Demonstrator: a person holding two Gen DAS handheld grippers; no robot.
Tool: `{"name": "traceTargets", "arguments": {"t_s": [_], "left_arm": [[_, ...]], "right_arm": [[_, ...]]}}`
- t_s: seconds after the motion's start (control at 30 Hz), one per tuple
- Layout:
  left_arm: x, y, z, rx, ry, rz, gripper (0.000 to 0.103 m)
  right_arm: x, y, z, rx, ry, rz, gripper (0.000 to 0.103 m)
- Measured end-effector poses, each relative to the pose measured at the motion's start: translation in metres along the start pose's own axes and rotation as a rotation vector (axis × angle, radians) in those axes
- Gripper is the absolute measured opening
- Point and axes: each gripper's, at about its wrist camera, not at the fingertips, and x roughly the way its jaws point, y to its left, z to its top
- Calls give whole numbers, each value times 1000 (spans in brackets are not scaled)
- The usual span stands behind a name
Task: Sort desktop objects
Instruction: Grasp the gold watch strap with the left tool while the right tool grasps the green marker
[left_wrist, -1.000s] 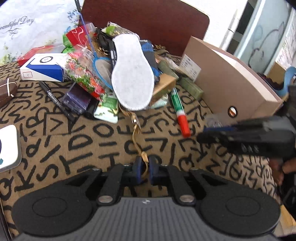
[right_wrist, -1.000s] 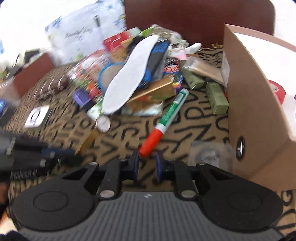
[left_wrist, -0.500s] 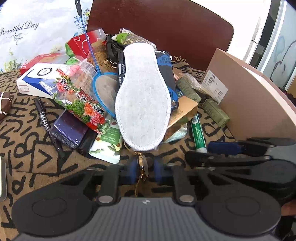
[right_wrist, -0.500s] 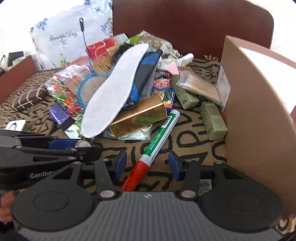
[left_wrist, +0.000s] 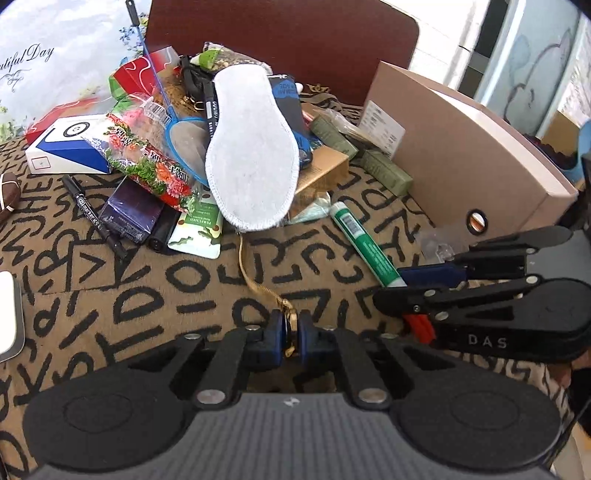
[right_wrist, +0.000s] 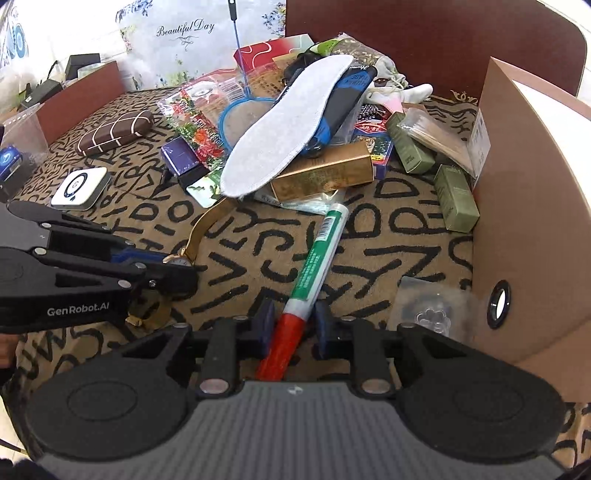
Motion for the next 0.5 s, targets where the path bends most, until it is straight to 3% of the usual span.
{"name": "traceTargets", "arguments": {"t_s": [0.1,0.23,0.27,0.33,0.37,0.43,0.5], "left_arm": [[4,-1,3,-8,-5,-1,19],[5,-2,4,-10,-11,2,23],[5,-3,4,-4,-10,7,22],[5,-4,4,17,-1,19,10],[5,-4,5,21,2,31,6],[4,-4,4,12,0,31,6],[4,-6,1,15,-10,40,9]], "right_arm": [[5,1,5,12,-2,-16,25],[13,3,10,5,-1,-22,34],[15,4,11,-2,-2,-24,35],[15,4,9,-18,-8,-22,35],[14,3,9,-14,-11,-16,31],[10,-1,7,16,-19,-1,19],[7,-3,4,42,-29,10,13]]}}
